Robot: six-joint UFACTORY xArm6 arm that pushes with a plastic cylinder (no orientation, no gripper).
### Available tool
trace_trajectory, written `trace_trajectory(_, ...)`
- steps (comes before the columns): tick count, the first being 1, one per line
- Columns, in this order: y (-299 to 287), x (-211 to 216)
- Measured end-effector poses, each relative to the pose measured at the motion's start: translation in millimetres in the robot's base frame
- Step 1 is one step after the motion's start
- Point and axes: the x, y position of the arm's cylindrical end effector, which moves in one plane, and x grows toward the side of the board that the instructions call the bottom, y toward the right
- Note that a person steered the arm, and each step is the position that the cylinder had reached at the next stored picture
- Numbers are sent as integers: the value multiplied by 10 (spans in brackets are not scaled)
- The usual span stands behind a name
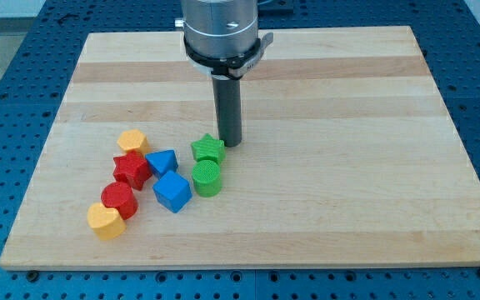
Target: Move your arm to the bottom left
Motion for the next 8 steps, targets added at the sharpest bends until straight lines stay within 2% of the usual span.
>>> trace_trajectory(2, 338, -705)
trace_trajectory(3, 338, -719)
trace_trajectory(4, 383, -687)
trace_trajectory(5, 505, -160)
trace_trajectory(8, 507, -77)
